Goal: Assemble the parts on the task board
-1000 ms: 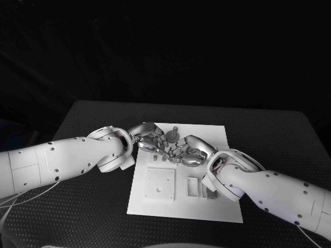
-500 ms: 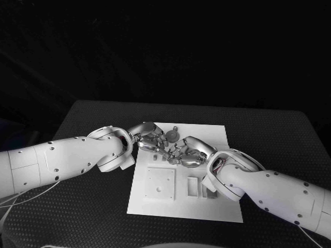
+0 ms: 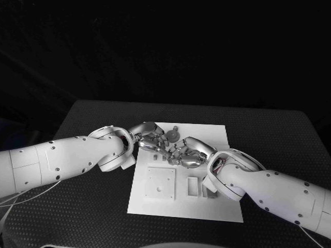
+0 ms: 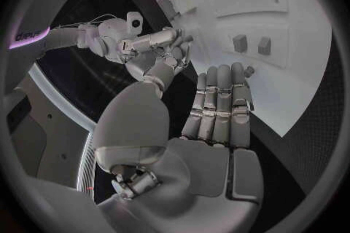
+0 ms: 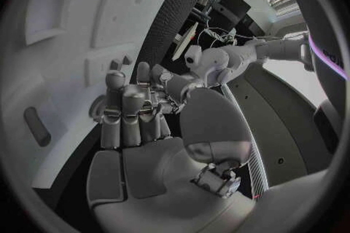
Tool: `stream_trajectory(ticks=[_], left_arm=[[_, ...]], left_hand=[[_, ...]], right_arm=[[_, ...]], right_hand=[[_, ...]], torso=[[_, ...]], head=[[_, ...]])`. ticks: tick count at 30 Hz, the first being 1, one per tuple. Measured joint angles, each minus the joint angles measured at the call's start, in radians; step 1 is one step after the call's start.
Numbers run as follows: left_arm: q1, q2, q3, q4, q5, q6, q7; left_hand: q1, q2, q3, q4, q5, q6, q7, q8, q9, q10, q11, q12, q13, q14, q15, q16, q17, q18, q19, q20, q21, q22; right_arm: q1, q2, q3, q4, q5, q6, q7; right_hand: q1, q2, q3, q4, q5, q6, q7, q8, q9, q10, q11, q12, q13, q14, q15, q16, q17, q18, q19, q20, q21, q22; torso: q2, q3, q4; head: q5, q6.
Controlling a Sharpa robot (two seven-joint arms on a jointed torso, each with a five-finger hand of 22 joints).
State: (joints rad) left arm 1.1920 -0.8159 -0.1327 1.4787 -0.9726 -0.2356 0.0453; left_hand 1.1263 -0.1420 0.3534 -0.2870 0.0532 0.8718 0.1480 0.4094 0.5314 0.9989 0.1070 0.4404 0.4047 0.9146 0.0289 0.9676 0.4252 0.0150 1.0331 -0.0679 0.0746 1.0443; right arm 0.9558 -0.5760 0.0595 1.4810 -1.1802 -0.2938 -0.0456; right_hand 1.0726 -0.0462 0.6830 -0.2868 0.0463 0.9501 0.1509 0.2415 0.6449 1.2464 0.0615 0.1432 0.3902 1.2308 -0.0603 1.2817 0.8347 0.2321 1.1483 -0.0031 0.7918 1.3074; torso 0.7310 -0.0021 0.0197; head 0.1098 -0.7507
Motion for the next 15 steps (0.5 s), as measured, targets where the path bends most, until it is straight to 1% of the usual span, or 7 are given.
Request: stream_trajectory(ticks=[2, 4, 6, 10, 11, 15], left_arm=[[0.000, 0.000, 0.000, 0.000, 0.000, 0.000, 0.000], [0.000, 0.000, 0.000, 0.000, 0.001, 0.000, 0.000], [0.000, 0.000, 0.000, 0.000, 0.001, 0.000, 0.000], [0.000, 0.000, 0.000, 0.000, 0.001, 0.000, -0.001], [0.000, 0.000, 0.000, 0.000, 0.001, 0.001, -0.001], [0.000, -0.001, 0.000, 0.000, 0.001, 0.001, -0.002]], left_hand=[[0.000, 0.000, 0.000, 0.000, 0.000, 0.000, 0.000, 0.000, 0.000, 0.000, 0.000, 0.000, 0.000, 0.000, 0.000, 0.000, 0.000, 0.000, 0.000, 0.000, 0.000, 0.000], [0.000, 0.000, 0.000, 0.000, 0.000, 0.000, 0.000, 0.000, -0.001, 0.000, 0.000, 0.000, 0.000, 0.000, 0.000, 0.000, 0.001, 0.000, 0.000, 0.000, 0.000, 0.000], [0.000, 0.000, 0.000, 0.000, 0.000, 0.000, 0.000, 0.000, -0.001, 0.000, 0.000, 0.000, 0.000, 0.000, 0.000, 0.000, 0.001, 0.000, 0.000, 0.000, 0.000, 0.000], [0.000, 0.000, 0.000, 0.000, 0.000, 0.000, 0.000, 0.000, -0.001, 0.000, 0.000, 0.000, 0.001, 0.000, 0.000, 0.000, 0.001, 0.000, 0.000, 0.000, 0.000, 0.000], [0.000, 0.000, 0.000, 0.000, 0.000, 0.000, 0.000, 0.000, -0.001, 0.000, 0.000, 0.000, 0.001, 0.000, 0.000, 0.000, 0.001, 0.000, 0.000, 0.000, 0.000, 0.000], [0.000, 0.000, 0.000, 0.000, 0.000, 0.000, 0.000, 0.000, -0.001, 0.000, 0.000, 0.000, 0.001, 0.000, 0.000, 0.000, 0.002, 0.000, 0.000, 0.000, 0.000, 0.000]], right_arm=[[0.000, 0.000, 0.000, 0.000, 0.001, 0.003, 0.002], [0.000, 0.000, 0.000, 0.000, 0.002, 0.008, 0.004], [0.000, -0.001, 0.000, 0.000, 0.003, 0.011, 0.006], [0.001, -0.001, 0.000, -0.001, 0.005, 0.017, 0.009], [0.001, -0.001, 0.000, -0.001, 0.005, 0.018, 0.009], [0.001, -0.001, 0.000, -0.001, 0.006, 0.023, 0.011]], right_hand=[[0.000, 0.000, -0.003, 0.003, 0.000, -0.005, 0.005, -0.002, -0.002, -0.006, -0.001, -0.001, -0.002, 0.003, 0.004, -0.002, 0.000, -0.001, 0.000, 0.000, -0.004, 0.000], [-0.005, -0.005, -0.003, 0.003, 0.000, -0.012, 0.005, -0.006, -0.004, -0.010, 0.003, -0.005, -0.003, 0.000, 0.007, -0.002, 0.001, -0.001, -0.002, 0.002, -0.004, 0.000], [-0.009, -0.001, -0.003, 0.003, 0.000, -0.013, 0.006, -0.006, -0.005, -0.012, 0.005, -0.006, -0.004, -0.001, 0.007, -0.002, 0.001, -0.001, -0.002, 0.002, -0.004, 0.000], [-0.009, -0.001, -0.003, 0.003, 0.000, -0.018, 0.011, -0.012, -0.007, -0.019, 0.005, -0.012, -0.006, -0.001, 0.007, -0.002, 0.001, -0.002, -0.003, 0.004, -0.004, 0.000], [-0.009, -0.001, -0.003, 0.003, 0.000, -0.021, 0.011, -0.012, -0.008, -0.021, 0.006, -0.013, -0.006, -0.004, 0.010, -0.002, 0.001, -0.002, -0.004, 0.004, -0.004, 0.000], [-0.009, -0.001, -0.003, 0.003, 0.000, -0.022, 0.011, -0.012, -0.009, -0.021, 0.006, -0.013, -0.007, -0.004, 0.010, -0.002, 0.002, -0.002, -0.005, 0.005, -0.004, 0.000]], torso=[[0.000, 0.0000, 0.0000], [0.000, -0.0001, 0.0001], [0.000, -0.0001, 0.0001], [0.000, 0.0000, 0.0005], [0.000, -0.0002, 0.0005], [0.000, -0.0008, 0.0005]], head=[[0.000, 0.000], [0.000, 0.000], [0.000, 0.000], [0.000, -0.001], [0.000, -0.001], [0.000, -0.001]])
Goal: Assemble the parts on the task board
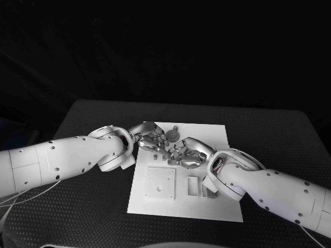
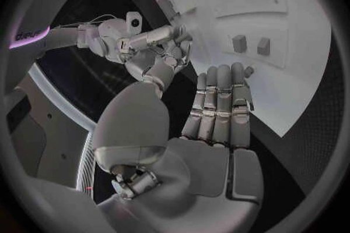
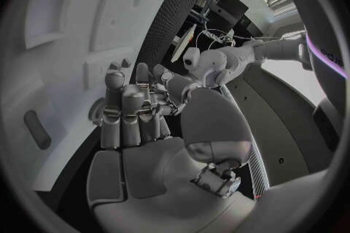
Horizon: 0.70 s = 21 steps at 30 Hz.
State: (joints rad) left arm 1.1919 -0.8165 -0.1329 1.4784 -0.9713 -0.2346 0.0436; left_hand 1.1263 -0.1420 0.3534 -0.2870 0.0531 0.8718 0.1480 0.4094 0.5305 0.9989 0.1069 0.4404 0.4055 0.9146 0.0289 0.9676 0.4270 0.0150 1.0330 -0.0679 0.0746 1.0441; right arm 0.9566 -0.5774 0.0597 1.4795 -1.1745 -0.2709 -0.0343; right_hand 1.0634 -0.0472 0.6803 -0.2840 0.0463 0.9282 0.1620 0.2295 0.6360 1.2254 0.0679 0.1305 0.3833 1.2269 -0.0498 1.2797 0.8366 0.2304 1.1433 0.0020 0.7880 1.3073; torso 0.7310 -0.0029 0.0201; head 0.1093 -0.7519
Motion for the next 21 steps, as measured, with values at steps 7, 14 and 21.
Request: stream_trajectory(ticks=[7, 14, 21], left_arm=[[0.000, 0.000, 0.000, 0.000, 0.000, 0.001, -0.001], [0.000, 0.000, 0.000, 0.000, 0.001, 0.002, -0.001], [0.000, -0.001, 0.000, 0.000, 0.001, 0.002, -0.002]], left_hand=[[0.000, 0.000, 0.000, 0.000, 0.000, 0.000, 0.000, 0.000, 0.000, 0.000, 0.000, 0.000, 0.000, 0.000, 0.000, 0.000, 0.000, 0.000, 0.000, 0.000, 0.000, 0.000], [0.000, 0.000, 0.000, 0.000, 0.000, 0.000, 0.000, 0.000, -0.001, 0.000, 0.000, 0.000, 0.000, 0.000, 0.000, 0.000, 0.001, 0.000, 0.000, 0.000, 0.000, 0.000], [0.000, 0.000, 0.000, 0.000, 0.000, 0.000, 0.000, 0.000, -0.001, 0.000, 0.000, 0.000, 0.000, 0.000, 0.000, 0.000, 0.001, 0.000, 0.000, 0.000, 0.000, 0.000]], right_arm=[[0.000, 0.000, 0.000, -0.001, 0.000, 0.001, 0.002], [0.000, 0.000, 0.000, -0.003, -0.007, 0.001, 0.001], [0.000, 0.000, 0.000, -0.003, -0.016, 0.003, 0.001]], right_hand=[[0.010, 0.041, 0.016, -0.007, 0.000, 0.017, -0.015, 0.007, 0.002, 0.024, -0.007, 0.010, 0.007, 0.002, -0.002, 0.000, 0.002, 0.000, 0.000, 0.000, 0.000, 0.000], [0.024, 0.056, 0.021, -0.007, 0.000, 0.036, -0.021, 0.019, 0.010, 0.045, -0.020, 0.019, 0.014, 0.009, -0.008, 0.000, 0.002, 0.000, 0.007, -0.003, 0.000, 0.000], [0.025, 0.057, 0.021, -0.007, 0.000, 0.036, -0.021, 0.020, 0.010, 0.045, -0.020, 0.020, 0.015, 0.009, -0.008, 0.000, 0.002, 0.000, 0.009, -0.002, 0.000, 0.000]], torso=[[0.000, 0.0000, 0.0001], [0.000, 0.0000, 0.0001], [0.000, 0.0002, 0.0001]], head=[[0.000, 0.000], [0.000, -0.001], [0.000, -0.002]])
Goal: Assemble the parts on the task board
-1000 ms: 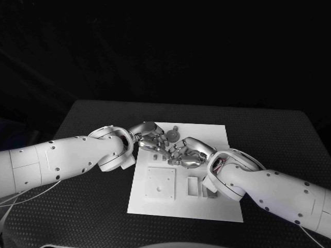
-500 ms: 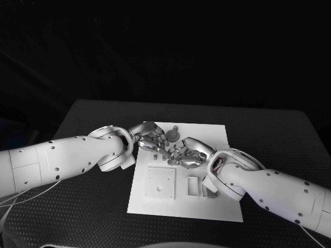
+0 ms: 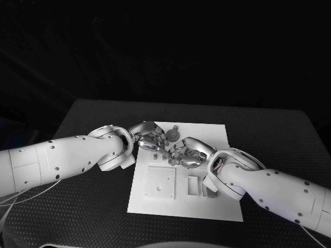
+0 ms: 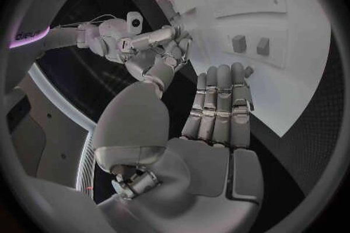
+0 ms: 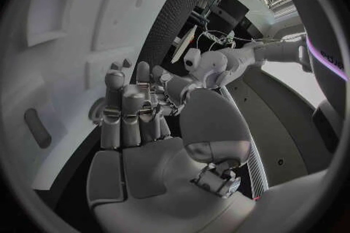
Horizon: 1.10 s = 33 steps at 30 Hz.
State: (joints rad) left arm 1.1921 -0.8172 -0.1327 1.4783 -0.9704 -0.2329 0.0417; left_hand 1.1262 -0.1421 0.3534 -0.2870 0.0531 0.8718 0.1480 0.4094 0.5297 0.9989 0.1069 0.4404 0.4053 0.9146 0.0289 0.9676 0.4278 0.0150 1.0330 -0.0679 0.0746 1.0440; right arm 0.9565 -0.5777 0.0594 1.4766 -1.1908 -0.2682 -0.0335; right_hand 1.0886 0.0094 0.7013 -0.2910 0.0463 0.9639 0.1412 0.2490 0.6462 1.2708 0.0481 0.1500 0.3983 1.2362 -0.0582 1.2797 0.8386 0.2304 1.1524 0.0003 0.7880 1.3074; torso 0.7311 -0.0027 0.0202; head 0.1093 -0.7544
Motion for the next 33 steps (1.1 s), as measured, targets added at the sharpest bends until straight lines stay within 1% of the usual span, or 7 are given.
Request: stream_trajectory(ticks=[11, 20, 25, 27, 29, 31, 33], left_arm=[[0.000, -0.002, 0.000, -0.004, 0.031, -0.002, 0.003], [0.000, -0.010, 0.000, -0.008, 0.136, -0.008, 0.016], [0.000, -0.020, 0.001, -0.010, 0.198, -0.012, 0.028], [0.000, -0.024, 0.001, -0.012, 0.227, -0.013, 0.034], [0.001, -0.028, 0.001, -0.018, 0.253, -0.015, 0.039], [0.001, -0.030, 0.001, -0.027, 0.282, -0.019, 0.045], [0.001, -0.032, 0.001, -0.034, 0.306, -0.022, 0.050]], left_hand=[[0.000, 0.000, 0.000, 0.000, 0.000, 0.000, 0.000, 0.000, -0.003, -0.009, 0.002, 0.000, 0.000, 0.000, 0.000, -0.004, 0.003, 0.000, 0.000, 0.000, 0.000, 0.001], [-0.004, -0.004, 0.000, 0.000, 0.000, 0.000, 0.000, 0.000, -0.004, -0.009, 0.002, 0.000, 0.000, 0.000, 0.000, -0.004, 0.005, 0.000, 0.000, 0.000, 0.000, 0.001], [-0.004, -0.004, 0.000, 0.000, 0.000, 0.000, 0.000, 0.000, -0.005, -0.009, 0.002, 0.000, 0.000, 0.000, 0.000, -0.004, 0.005, 0.000, 0.000, 0.000, 0.000, 0.001], [-0.004, -0.004, 0.000, 0.000, 0.000, 0.000, 0.000, 0.000, -0.005, -0.010, 0.003, 0.000, 0.000, 0.000, 0.000, -0.006, 0.005, 0.000, 0.000, 0.000, 0.000, 0.001], [-0.004, -0.004, 0.000, 0.000, 0.000, -0.002, 0.002, 0.000, -0.005, -0.013, 0.006, 0.000, 0.000, 0.000, 0.000, -0.008, 0.006, 0.000, 0.000, 0.000, 0.000, 0.001], [-0.004, -0.004, 0.000, 0.000, 0.000, -0.004, 0.004, 0.000, -0.005, -0.013, 0.006, 0.000, 0.000, 0.000, 0.000, -0.008, 0.006, 0.000, 0.000, 0.000, 0.000, 0.001], [-0.004, -0.004, 0.000, 0.000, 0.000, -0.004, 0.004, 0.000, -0.005, -0.013, 0.006, 0.000, 0.000, 0.000, 0.000, -0.008, 0.006, 0.000, 0.000, 0.000, 0.000, 0.001]], right_arm=[[0.001, 0.003, 0.000, -0.021, -0.030, 0.008, -0.001], [0.001, 0.012, -0.001, -0.041, -0.066, 0.008, 0.002], [0.001, 0.019, -0.007, -0.048, -0.080, 0.008, 0.005], [0.002, 0.023, -0.014, -0.053, -0.088, 0.008, 0.008], [0.002, 0.029, -0.024, -0.060, -0.098, 0.008, 0.013], [0.002, 0.037, -0.043, -0.068, -0.113, 0.008, 0.023], [0.001, 0.044, -0.058, -0.075, -0.129, 0.008, 0.031]], right_hand=[[0.000, 0.000, 0.000, 0.000, 0.000, 0.002, -0.002, 0.000, 0.000, 0.000, 0.000, 0.000, 0.000, 0.000, 0.000, 0.000, 0.001, 0.000, 0.000, 0.000, 0.000, 0.000], [0.000, 0.000, 0.000, 0.000, 0.000, 0.003, -0.003, 0.000, 0.000, 0.000, 0.000, 0.000, 0.001, 0.000, 0.000, 0.000, 0.001, 0.000, 0.000, 0.000, 0.000, 0.000], [0.000, 0.000, 0.000, 0.000, 0.000, 0.003, -0.003, 0.000, 0.001, 0.000, 0.000, 0.000, 0.001, 0.000, 0.000, 0.000, 0.001, 0.000, 0.000, 0.000, 0.000, 0.000], [0.000, 0.000, 0.000, 0.000, 0.000, 0.003, -0.003, 0.000, 0.001, 0.000, 0.000, 0.000, 0.001, 0.001, -0.001, 0.000, 0.001, 0.000, -0.002, -0.002, 0.000, 0.000], [0.000, 0.000, 0.000, 0.000, 0.000, 0.003, -0.003, 0.000, 0.001, 0.000, 0.000, 0.000, 0.001, 0.003, -0.003, 0.000, 0.001, 0.000, -0.003, -0.002, 0.000, 0.000], [0.000, 0.000, 0.000, 0.000, 0.000, 0.003, -0.003, 0.000, 0.001, 0.000, 0.000, 0.000, 0.001, 0.003, -0.003, 0.000, 0.001, 0.000, -0.003, -0.003, 0.000, 0.000], [0.000, 0.000, 0.000, 0.000, 0.000, 0.003, -0.003, 0.000, 0.001, 0.000, 0.000, 0.000, 0.001, 0.003, -0.003, 0.000, 0.001, 0.000, -0.004, -0.003, 0.000, 0.000]], torso=[[0.000, -0.0001, 0.0000], [0.000, -0.0011, 0.0000], [0.000, -0.0014, 0.0007], [0.000, -0.0020, 0.0011], [0.000, -0.0021, 0.0013], [0.000, -0.0021, 0.0019], [0.000, -0.0020, 0.0021]], head=[[0.000, -0.001], [0.001, -0.002], [0.001, -0.004], [0.001, -0.005], [0.002, -0.006], [0.005, -0.008], [0.006, -0.010]])
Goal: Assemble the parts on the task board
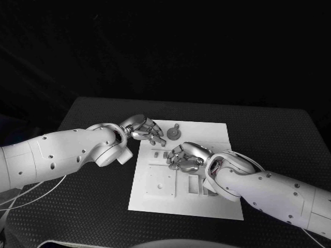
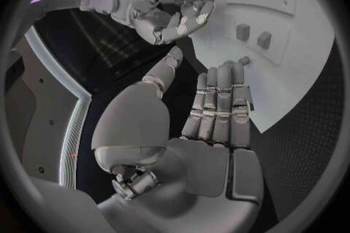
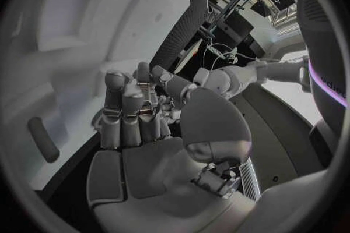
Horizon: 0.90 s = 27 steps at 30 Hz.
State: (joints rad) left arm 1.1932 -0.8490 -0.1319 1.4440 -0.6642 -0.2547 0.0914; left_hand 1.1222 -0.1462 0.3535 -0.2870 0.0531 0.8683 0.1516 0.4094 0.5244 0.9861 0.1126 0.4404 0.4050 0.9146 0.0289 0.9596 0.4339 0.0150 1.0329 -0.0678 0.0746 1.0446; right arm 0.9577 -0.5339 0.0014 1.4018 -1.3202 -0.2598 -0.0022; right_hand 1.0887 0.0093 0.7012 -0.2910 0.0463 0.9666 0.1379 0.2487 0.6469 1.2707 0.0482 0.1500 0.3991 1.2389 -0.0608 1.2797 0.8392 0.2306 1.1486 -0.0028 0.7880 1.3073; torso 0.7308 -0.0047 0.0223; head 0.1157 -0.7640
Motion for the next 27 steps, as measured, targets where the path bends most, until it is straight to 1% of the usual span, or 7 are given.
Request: stream_trajectory(ticks=[1, 4, 7, 11, 14, 21, 27], left_arm=[[0.000, -0.001, 0.000, -0.004, 0.014, -0.002, 0.003], [0.001, -0.002, 0.000, -0.012, 0.042, -0.006, 0.009], [0.001, -0.002, 0.000, -0.016, 0.060, -0.008, 0.014], [0.002, -0.002, 0.000, -0.018, 0.075, -0.008, 0.018], [0.002, -0.002, 0.000, -0.018, 0.081, -0.008, 0.020], [0.002, -0.002, 0.000, -0.018, 0.091, -0.008, 0.021], [0.002, -0.002, 0.000, -0.018, 0.094, -0.007, 0.022]], left_hand=[[0.000, 0.000, 0.000, 0.000, 0.000, 0.000, 0.000, 0.000, 0.000, 0.000, 0.000, 0.000, 0.000, 0.000, 0.000, 0.000, 0.000, 0.000, 0.000, 0.000, 0.000, 0.000], [0.000, 0.000, 0.000, 0.000, 0.000, 0.000, 0.000, 0.000, -0.001, 0.000, 0.000, 0.000, 0.000, 0.000, 0.000, 0.000, 0.000, 0.000, 0.000, 0.000, 0.000, 0.000], [0.000, 0.000, 0.000, 0.000, 0.000, 0.000, 0.000, 0.000, -0.001, 0.000, 0.000, 0.000, 0.000, 0.000, 0.000, 0.000, 0.001, 0.000, 0.000, 0.000, 0.000, 0.000], [0.000, 0.000, 0.000, 0.000, 0.000, 0.000, 0.000, 0.000, -0.001, 0.000, 0.000, 0.000, 0.000, 0.000, 0.000, 0.000, 0.001, 0.000, 0.000, 0.000, 0.000, 0.000], [-0.004, 0.004, 0.000, 0.000, 0.000, 0.000, 0.000, 0.000, -0.002, 0.000, 0.000, 0.000, 0.000, 0.000, 0.000, 0.000, 0.001, 0.000, 0.000, 0.000, 0.000, 0.000], [-0.004, 0.004, 0.000, 0.000, 0.000, 0.000, 0.000, 0.000, -0.002, 0.000, 0.000, 0.000, 0.000, 0.000, 0.000, 0.000, 0.002, 0.000, 0.000, 0.000, 0.000, 0.000], [-0.004, 0.004, 0.000, 0.000, 0.000, 0.000, 0.000, 0.000, -0.002, 0.000, 0.000, 0.000, 0.000, 0.000, 0.000, 0.000, 0.002, 0.000, 0.000, 0.000, 0.000, 0.000]], right_arm=[[0.000, 0.004, -0.008, -0.004, -0.013, 0.000, 0.005], [0.000, 0.013, -0.026, -0.011, -0.052, 0.000, 0.019], [-0.001, 0.016, -0.033, -0.013, -0.094, -0.003, 0.032], [0.000, 0.020, -0.037, -0.014, -0.146, -0.008, 0.043], [0.000, 0.022, -0.039, -0.014, -0.175, -0.011, 0.048], [0.000, 0.022, -0.044, -0.012, -0.228, -0.010, 0.049], [0.000, 0.022, -0.047, -0.010, -0.259, -0.010, 0.046]], right_hand=[[0.000, 0.000, 0.000, 0.000, 0.000, 0.000, 0.000, 0.000, 0.000, 0.000, 0.000, 0.000, 0.000, 0.000, 0.000, 0.000, 0.000, 0.000, 0.000, 0.000, 0.000, 0.000], [0.000, 0.000, 0.000, 0.000, 0.000, 0.000, 0.000, 0.000, 0.000, 0.000, 0.000, 0.000, 0.000, 0.000, 0.000, 0.000, 0.000, 0.000, 0.000, 0.000, 0.000, 0.000], [0.000, 0.000, 0.000, 0.000, 0.000, 0.000, 0.000, 0.000, 0.000, 0.000, 0.000, 0.000, 0.000, 0.000, 0.000, 0.000, 0.001, 0.000, 0.000, 0.000, 0.000, 0.000], [0.000, 0.000, 0.000, 0.000, 0.000, 0.000, 0.000, 0.000, 0.000, 0.000, 0.000, 0.000, 0.001, 0.000, 0.000, 0.000, 0.001, 0.000, 0.000, 0.000, 0.000, 0.000], [0.000, 0.000, 0.000, 0.000, 0.000, 0.000, 0.000, -0.001, 0.000, 0.000, 0.000, 0.000, 0.001, 0.000, 0.000, 0.000, 0.001, 0.000, -0.001, 0.001, 0.000, 0.000], [0.000, 0.000, 0.000, 0.000, 0.000, -0.002, -0.002, -0.001, 0.000, 0.000, 0.000, 0.000, 0.004, 0.000, 0.000, 0.000, 0.001, 0.000, -0.002, 0.002, 0.000, 0.000], [0.000, 0.000, 0.000, 0.000, 0.000, -0.001, -0.002, -0.001, -0.003, 0.024, -0.012, 0.026, 0.038, -0.010, -0.009, 0.000, 0.002, 0.000, -0.002, 0.002, 0.000, 0.000]], torso=[[0.000, 0.0000, 0.0005], [0.000, 0.0007, 0.0010], [0.000, 0.0009, 0.0011], [0.001, 0.0009, 0.0010], [0.001, 0.0008, 0.0003], [0.000, 0.0011, -0.0014], [0.000, 0.0012, -0.0014]], head=[[0.001, -0.001], [0.005, -0.005], [0.009, -0.009], [0.013, -0.013], [0.017, -0.014], [0.025, -0.016], [0.028, -0.018]])
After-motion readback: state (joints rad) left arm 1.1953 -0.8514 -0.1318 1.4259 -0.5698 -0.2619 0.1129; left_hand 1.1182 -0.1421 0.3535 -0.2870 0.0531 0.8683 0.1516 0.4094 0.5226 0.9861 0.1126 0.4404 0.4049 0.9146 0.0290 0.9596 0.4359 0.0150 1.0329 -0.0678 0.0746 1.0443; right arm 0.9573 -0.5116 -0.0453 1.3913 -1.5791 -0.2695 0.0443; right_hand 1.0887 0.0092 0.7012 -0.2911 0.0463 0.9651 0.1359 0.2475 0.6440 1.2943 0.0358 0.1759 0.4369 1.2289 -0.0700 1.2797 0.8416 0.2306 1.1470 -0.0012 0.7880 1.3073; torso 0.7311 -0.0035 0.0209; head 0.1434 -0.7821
